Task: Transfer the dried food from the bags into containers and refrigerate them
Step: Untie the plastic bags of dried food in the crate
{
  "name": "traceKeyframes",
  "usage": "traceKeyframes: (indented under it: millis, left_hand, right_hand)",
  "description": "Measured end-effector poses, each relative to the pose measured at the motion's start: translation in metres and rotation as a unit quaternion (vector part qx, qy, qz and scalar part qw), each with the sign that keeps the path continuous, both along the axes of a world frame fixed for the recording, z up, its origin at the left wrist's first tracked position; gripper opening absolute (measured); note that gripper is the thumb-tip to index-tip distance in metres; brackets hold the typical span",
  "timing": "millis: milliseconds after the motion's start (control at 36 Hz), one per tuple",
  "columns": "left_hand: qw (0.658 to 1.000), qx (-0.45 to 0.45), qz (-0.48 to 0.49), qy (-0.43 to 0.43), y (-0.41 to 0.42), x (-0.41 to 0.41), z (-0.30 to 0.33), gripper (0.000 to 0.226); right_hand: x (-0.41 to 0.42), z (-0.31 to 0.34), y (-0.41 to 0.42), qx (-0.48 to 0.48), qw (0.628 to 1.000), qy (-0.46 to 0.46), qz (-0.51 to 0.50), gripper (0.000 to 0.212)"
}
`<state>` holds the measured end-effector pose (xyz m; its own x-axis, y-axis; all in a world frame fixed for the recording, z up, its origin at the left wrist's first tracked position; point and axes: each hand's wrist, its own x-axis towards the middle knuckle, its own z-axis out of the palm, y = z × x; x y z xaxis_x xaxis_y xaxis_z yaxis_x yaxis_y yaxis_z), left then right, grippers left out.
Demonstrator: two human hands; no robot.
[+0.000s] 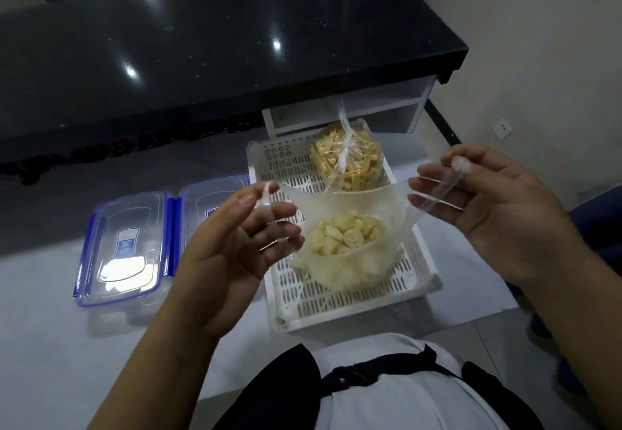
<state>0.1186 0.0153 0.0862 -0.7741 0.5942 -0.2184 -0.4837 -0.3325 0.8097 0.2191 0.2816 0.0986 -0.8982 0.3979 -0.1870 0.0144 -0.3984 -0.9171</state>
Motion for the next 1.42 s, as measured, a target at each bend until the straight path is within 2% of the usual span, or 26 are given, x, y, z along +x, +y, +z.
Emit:
traceKeyframes:
  millis: [83,167,278,333,361,417,472,556,611,694,833,944,1000,1083,1139,1194,1306,1361,1417]
  left_hand:
    - [0.999,0.032,-0.010,0.001,-0.001,-0.002,0.004,0.059]
    - [0.996,0.064,-0.022,0.056,-0.005,-0.007,0.015,0.064]
    - [0.986,0.112,-0.082,0.093,-0.015,-0.009,0.027,0.058]
    - [0.987,0.080,-0.084,0.115,-0.013,-0.007,0.030,0.055]
    - [0.989,0.046,-0.075,0.121,-0.010,-0.004,0.030,0.061]
    - [0.992,0.002,-0.080,0.093,-0.007,0.004,0.026,0.069]
    - [0.992,0.001,-0.102,0.071,-0.008,0.012,0.021,0.067]
    - [0.986,0.041,-0.150,0.067,-0.018,0.014,0.016,0.075]
    - [0.975,0.088,-0.195,0.061,-0.023,0.015,0.015,0.077]
    - [0.979,0.068,-0.187,0.043,-0.020,0.019,0.013,0.077]
    - [0.981,0.040,-0.182,0.058,-0.020,0.019,0.005,0.081]
    - [0.976,0.065,-0.202,0.057,-0.025,0.013,-0.002,0.077]
    - [0.977,0.048,-0.196,0.065,-0.024,0.011,-0.005,0.077]
    - [0.980,-0.002,-0.173,0.102,-0.020,0.007,-0.004,0.081]
    - [0.978,-0.035,-0.161,0.130,-0.020,0.004,-0.003,0.082]
    - [0.973,-0.067,-0.146,0.164,-0.024,-0.001,-0.003,0.081]
    - [0.970,-0.116,-0.100,0.191,-0.029,-0.017,-0.003,0.080]
    - [0.959,-0.178,-0.080,0.205,-0.026,-0.027,-0.003,0.078]
    - [0.931,-0.265,-0.073,0.240,-0.019,-0.041,-0.007,0.069]
  right_hand:
    - [0.002,0.007,0.013,-0.134,0.989,0.004,0.066,0.025]
    - [0.002,0.016,0.027,-0.140,0.981,0.024,0.134,0.049]
    - [-0.002,0.029,0.045,-0.146,0.964,0.078,0.209,0.062]
    - [-0.001,0.030,0.051,-0.152,0.962,0.068,0.214,0.064]
    - [0.000,0.028,0.052,-0.152,0.965,0.045,0.211,0.065]
    - [0.003,0.020,0.051,-0.153,0.964,-0.011,0.216,0.066]
    - [0.008,0.008,0.045,-0.178,0.956,-0.049,0.230,0.067]
    - [0.016,-0.002,0.041,-0.237,0.928,0.010,0.287,0.069]
    - [0.022,-0.001,0.044,-0.285,0.913,0.039,0.291,0.072]
    - [0.025,-0.006,0.044,-0.319,0.892,0.037,0.318,0.074]
    - [0.033,-0.017,0.036,-0.350,0.879,-0.010,0.324,0.072]
    - [0.033,-0.012,0.040,-0.336,0.887,0.010,0.317,0.074]
    - [0.033,-0.012,0.041,-0.333,0.889,0.005,0.313,0.073]
    - [0.030,-0.016,0.045,-0.276,0.913,-0.008,0.301,0.072]
    - [0.023,-0.017,0.058,-0.140,0.940,-0.048,0.306,0.073]
    - [0.023,-0.013,0.067,-0.018,0.951,-0.060,0.302,0.074]
    - [0.020,0.001,0.085,0.128,0.940,-0.114,0.295,0.074]
    - [0.012,0.003,0.090,0.202,0.930,-0.140,0.272,0.071]
    - [0.000,0.001,0.090,0.284,0.915,-0.167,0.234,0.066]
